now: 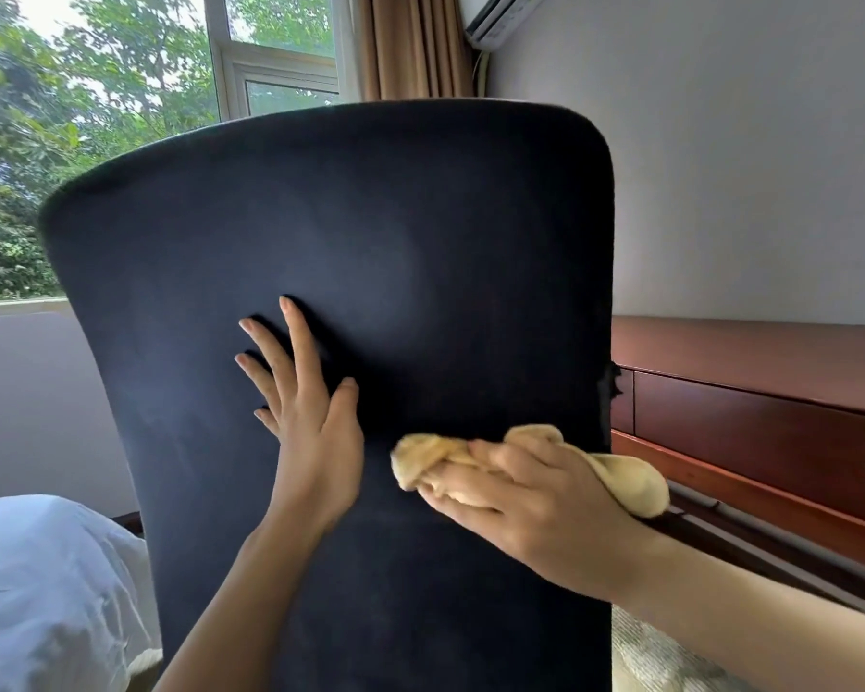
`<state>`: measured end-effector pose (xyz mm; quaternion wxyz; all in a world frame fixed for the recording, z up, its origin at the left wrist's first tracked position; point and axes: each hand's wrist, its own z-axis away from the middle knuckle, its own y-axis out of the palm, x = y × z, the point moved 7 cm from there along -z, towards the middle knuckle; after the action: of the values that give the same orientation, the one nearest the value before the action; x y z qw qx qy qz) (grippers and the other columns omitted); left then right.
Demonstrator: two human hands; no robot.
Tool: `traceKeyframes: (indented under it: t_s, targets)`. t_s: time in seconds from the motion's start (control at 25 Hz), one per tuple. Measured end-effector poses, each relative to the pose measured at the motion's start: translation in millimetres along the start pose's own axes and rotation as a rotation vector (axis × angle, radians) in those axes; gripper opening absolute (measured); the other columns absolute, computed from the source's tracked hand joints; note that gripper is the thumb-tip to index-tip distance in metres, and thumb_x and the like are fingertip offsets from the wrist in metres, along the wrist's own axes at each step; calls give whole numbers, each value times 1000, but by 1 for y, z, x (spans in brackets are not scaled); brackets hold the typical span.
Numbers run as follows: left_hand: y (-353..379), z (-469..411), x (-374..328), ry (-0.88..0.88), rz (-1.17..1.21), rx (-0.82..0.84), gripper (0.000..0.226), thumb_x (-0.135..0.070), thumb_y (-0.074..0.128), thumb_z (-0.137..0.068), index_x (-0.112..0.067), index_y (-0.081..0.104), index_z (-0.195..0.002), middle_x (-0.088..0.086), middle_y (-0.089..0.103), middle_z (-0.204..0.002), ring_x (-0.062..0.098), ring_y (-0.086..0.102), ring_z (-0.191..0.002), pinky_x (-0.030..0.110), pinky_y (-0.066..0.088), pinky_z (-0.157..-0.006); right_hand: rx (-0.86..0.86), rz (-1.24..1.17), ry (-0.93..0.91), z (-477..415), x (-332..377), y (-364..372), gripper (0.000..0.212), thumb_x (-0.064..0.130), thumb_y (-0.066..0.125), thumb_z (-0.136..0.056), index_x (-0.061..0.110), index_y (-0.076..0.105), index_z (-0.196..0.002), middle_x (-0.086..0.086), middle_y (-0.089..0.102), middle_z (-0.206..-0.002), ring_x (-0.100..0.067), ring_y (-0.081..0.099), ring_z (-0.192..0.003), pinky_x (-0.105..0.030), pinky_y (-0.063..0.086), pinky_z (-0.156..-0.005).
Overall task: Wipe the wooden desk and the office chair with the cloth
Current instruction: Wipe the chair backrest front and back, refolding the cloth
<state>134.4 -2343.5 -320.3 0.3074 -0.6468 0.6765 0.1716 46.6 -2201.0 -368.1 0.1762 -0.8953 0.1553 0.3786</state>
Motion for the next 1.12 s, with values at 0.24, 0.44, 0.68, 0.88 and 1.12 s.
traceKeyframes:
  t_s: [0.24,0.44,0.68,0.88,1.12]
  targets:
    - [-2,4,-3,37,20,94,76,-13,35,-99,-55,-15,-137,-19,-28,-152,12,-29,-139,50,-8,-114,15,97,-207,23,-41,-27,43,5,37,-101,28,71,-111,9,70,-108,-16,61,-97,-32,51,-80]
    - [-2,6,-6,37,22,135,82,-1,34,-94,-50,-11,-142,-20,-27,-151,12,-27,-140,48,-7,-116,-131,240,-105,-24,-111,-57,32,6,50,-98,23,66,-120,1,70,-109,-24,49,-98,-40,46,-81]
    - [-4,9,-6,59,19,133,88,5,33,-89,-55,-10,-136,-28,-26,-147,11,-26,-140,43,-5,-116,-332,329,112,-87,-130,-64,30,16,50,-100,28,63,-124,7,64,-122,-20,43,-99,-35,48,-80]
    - [-7,9,1,74,34,114,90,8,36,-86,-55,-3,-139,-31,-22,-146,2,-22,-139,27,0,-110,-426,24,174,-74,-82,-30,20,13,58,-95,13,72,-109,5,65,-108,-25,60,-78,-39,53,-67]
    - [-7,19,11,112,19,154,86,-6,37,-78,-49,3,-143,-31,-16,-149,-2,-20,-140,28,1,-113,-207,2,27,-5,-7,12,26,8,55,-96,22,72,-111,13,69,-110,-15,53,-85,-34,49,-71]
